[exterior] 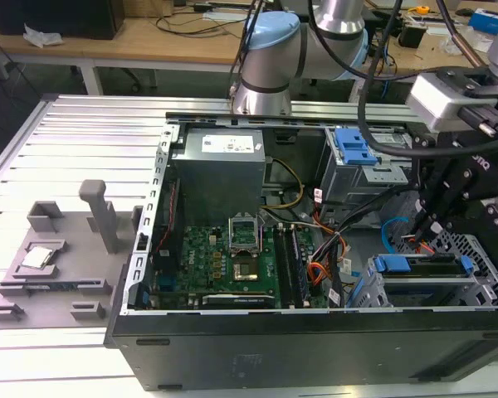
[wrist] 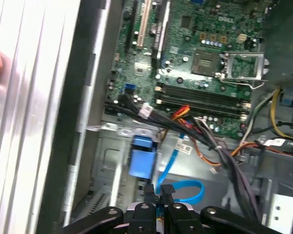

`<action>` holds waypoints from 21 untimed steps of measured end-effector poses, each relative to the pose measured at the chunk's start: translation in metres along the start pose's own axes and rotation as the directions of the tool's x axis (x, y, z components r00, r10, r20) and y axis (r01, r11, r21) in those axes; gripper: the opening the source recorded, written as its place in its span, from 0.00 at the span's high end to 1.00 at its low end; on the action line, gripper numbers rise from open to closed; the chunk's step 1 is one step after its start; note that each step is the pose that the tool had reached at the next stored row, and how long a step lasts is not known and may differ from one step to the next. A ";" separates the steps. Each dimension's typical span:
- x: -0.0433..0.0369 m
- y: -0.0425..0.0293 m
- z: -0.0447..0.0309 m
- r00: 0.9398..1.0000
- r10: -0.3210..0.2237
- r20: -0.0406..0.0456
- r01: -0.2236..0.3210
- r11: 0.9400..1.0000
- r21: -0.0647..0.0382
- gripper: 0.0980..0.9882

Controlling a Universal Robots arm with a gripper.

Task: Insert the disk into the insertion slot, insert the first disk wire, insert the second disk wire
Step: 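Insert the second disk wire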

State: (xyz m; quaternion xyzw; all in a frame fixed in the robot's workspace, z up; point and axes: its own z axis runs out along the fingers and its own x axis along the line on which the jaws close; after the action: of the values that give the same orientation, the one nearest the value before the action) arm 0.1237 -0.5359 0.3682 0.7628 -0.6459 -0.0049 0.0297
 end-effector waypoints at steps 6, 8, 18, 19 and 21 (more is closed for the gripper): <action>0.0109 0.0015 0.0062 0.998 0.061 0.014 -0.061 0.998 0.000 0.93; 0.0109 0.0008 0.0086 0.996 0.083 0.016 -0.083 0.997 -0.001 0.93; 0.0105 -0.0126 0.0200 0.992 0.122 0.018 -0.122 0.993 -0.008 0.93; 0.0105 -0.0133 0.0204 0.992 0.122 0.018 -0.122 0.993 -0.008 0.93; 0.0105 -0.0146 0.0214 0.992 0.124 0.019 -0.124 0.992 -0.008 0.93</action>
State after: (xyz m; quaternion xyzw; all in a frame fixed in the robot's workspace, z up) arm 0.1389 -0.5447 0.3465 0.7211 -0.6922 -0.0125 0.0264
